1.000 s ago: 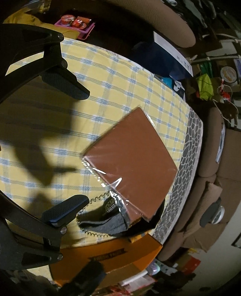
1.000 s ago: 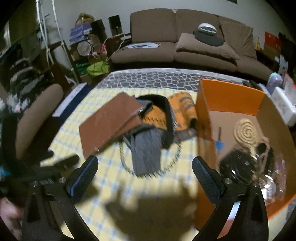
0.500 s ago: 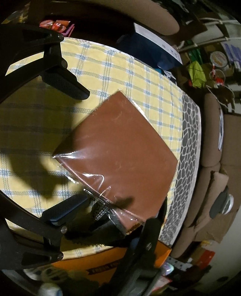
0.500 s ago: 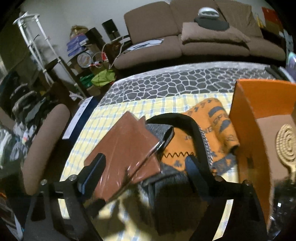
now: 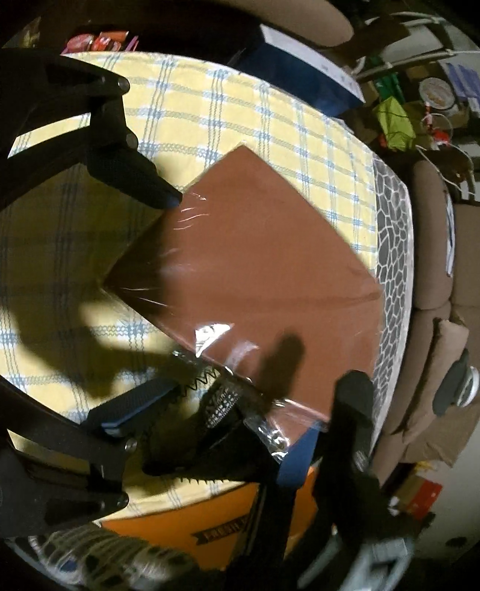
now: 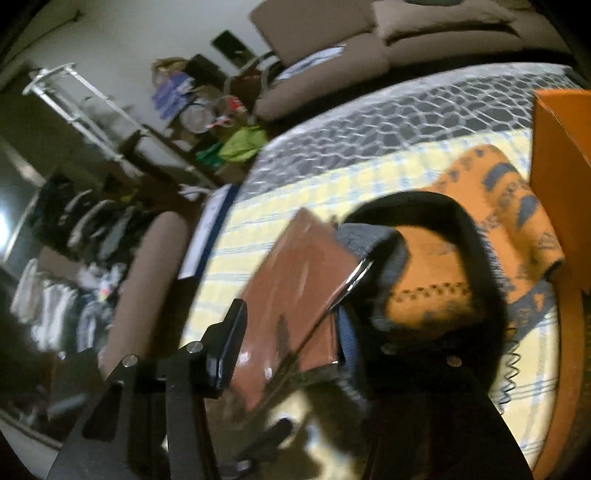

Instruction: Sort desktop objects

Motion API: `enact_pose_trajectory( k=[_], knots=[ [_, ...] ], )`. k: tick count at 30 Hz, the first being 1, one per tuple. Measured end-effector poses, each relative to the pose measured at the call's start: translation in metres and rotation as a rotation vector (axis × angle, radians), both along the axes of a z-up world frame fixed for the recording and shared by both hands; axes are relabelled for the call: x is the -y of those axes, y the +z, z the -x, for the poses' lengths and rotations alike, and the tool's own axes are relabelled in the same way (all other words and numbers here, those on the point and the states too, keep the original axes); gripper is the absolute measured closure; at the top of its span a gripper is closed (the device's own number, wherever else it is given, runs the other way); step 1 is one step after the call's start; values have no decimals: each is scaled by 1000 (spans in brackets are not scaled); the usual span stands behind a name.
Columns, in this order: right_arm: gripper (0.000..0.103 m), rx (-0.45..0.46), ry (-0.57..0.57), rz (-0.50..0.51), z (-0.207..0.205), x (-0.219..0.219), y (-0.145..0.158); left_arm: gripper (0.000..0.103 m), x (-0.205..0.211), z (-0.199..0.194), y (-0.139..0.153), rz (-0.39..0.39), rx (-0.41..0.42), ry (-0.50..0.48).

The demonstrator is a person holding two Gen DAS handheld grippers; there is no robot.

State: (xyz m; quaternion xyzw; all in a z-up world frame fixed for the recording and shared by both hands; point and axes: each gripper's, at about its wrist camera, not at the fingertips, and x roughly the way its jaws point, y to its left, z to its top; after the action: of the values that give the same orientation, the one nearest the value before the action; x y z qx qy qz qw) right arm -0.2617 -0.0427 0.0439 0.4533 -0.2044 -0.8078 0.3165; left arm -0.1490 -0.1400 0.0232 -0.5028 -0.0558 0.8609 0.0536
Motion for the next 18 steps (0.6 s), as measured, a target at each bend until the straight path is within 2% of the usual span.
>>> enact_pose_trajectory(
  k=[3,5,10,11,13,18],
  knots=[
    [51,-8,44,50,-6,6,9,19,2,0,1,-14,-2,-1],
    [51,-12,68,67,-8,14,13,28,2,0,0,2,2,2],
    [51,-21,136,101,-15,28,23,33,4,2,-6,44,25,36],
    [51,-20,146,106,-16,30,23,42,6,2,-8,47,27,43],
    [52,-15,154,103,-19,33,24,52,12,3,-10,30,33,66],
    [51,17,181,155,-18,37,20,58,27,2,-6,-55,25,98]
  ],
)
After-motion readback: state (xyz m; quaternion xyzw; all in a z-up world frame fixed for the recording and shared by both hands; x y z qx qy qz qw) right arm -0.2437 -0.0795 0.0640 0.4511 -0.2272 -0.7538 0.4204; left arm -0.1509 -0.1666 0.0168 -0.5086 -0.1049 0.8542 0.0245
